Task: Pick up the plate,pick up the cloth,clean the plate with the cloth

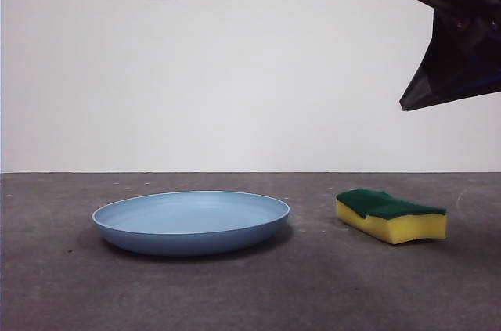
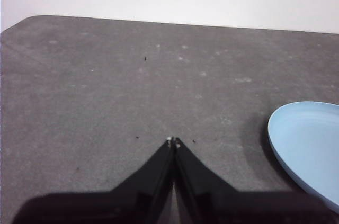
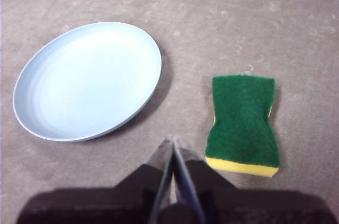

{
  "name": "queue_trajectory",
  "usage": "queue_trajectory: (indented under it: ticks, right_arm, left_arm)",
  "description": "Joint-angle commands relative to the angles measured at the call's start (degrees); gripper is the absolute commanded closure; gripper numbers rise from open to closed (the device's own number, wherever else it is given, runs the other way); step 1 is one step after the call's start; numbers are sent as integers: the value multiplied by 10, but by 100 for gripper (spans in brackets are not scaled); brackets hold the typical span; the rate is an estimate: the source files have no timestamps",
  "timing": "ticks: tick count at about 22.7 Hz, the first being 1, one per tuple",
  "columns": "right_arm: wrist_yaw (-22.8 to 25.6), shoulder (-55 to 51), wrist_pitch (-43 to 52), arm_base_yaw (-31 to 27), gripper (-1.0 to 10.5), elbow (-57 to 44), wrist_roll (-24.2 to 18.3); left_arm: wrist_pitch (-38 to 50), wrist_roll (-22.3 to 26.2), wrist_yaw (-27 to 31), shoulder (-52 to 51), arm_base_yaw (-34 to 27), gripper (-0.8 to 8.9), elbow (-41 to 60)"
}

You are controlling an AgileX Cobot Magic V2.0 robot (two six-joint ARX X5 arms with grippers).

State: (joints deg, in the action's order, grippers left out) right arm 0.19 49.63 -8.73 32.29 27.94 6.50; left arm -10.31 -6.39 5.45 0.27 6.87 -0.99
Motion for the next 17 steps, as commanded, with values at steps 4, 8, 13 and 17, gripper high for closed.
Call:
queue_trajectory:
  ticks: [4,8,13,17]
  right_arm:
    - [1,0,3,0,946,-2,5]
    - [2,0,3,0,946,-2,5]
    - [1,-5,-4,0,946,-3,0]
    - [17,-84,-19,-35,946,-3,-88]
  left_arm:
    - [2,6,3,0,-2,814,8]
    - [2,6,3,0,-2,814,8]
    - [2,6,3,0,-2,814,8]
    - [2,6,3,0,-2,814,8]
